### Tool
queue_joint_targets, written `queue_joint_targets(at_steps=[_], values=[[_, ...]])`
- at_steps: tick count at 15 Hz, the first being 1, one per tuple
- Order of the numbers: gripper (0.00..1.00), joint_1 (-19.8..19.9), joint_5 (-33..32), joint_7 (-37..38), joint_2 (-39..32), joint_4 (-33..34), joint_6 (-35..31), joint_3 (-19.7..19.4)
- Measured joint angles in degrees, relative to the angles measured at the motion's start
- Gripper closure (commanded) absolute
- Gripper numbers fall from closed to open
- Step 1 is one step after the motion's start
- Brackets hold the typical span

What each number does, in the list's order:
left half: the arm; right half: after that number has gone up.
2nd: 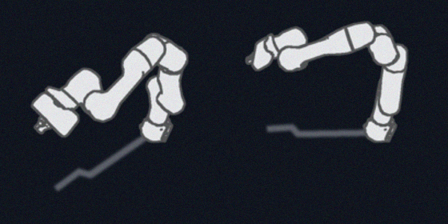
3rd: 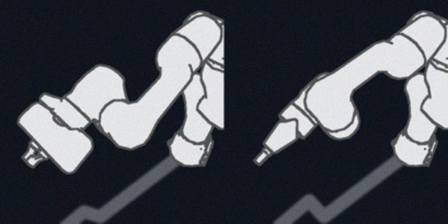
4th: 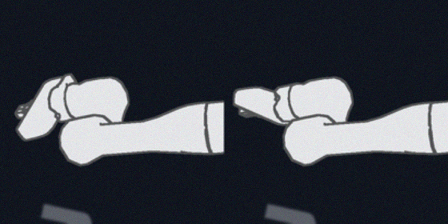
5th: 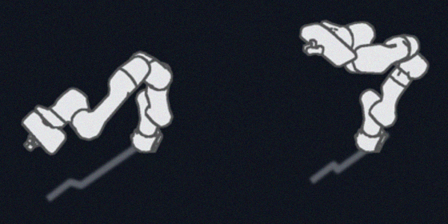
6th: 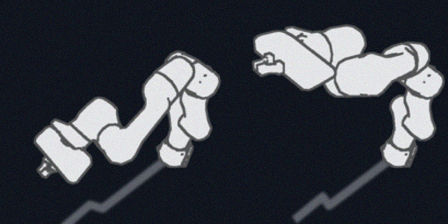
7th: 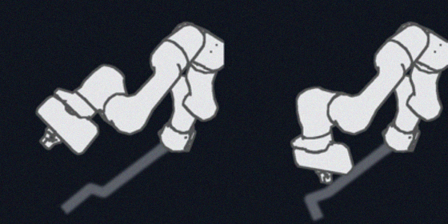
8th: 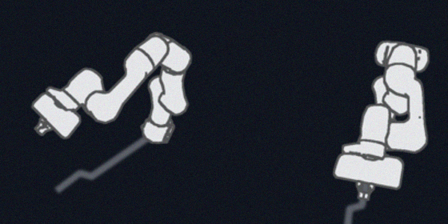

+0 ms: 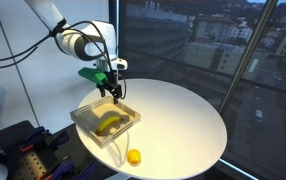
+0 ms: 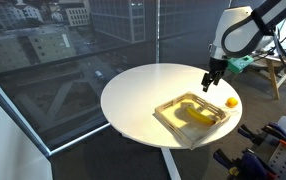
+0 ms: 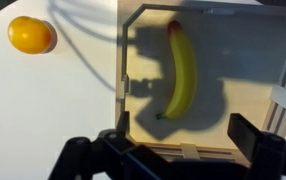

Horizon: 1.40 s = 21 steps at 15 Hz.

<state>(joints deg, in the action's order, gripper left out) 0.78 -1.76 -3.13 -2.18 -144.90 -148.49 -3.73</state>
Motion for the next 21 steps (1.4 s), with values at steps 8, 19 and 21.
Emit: queue_joint_targets(at_steps=[8, 19, 21], values=[[0.0, 0.0, 0.0, 0.0, 0.0, 0.0, 0.0, 0.0], [0.0, -0.1, -0.1, 2.9, -1.6, 0.0, -0.8, 0.3], [0.0, -0.1, -0.1, 4.1, -2.2, 0.0, -1.5, 0.4]])
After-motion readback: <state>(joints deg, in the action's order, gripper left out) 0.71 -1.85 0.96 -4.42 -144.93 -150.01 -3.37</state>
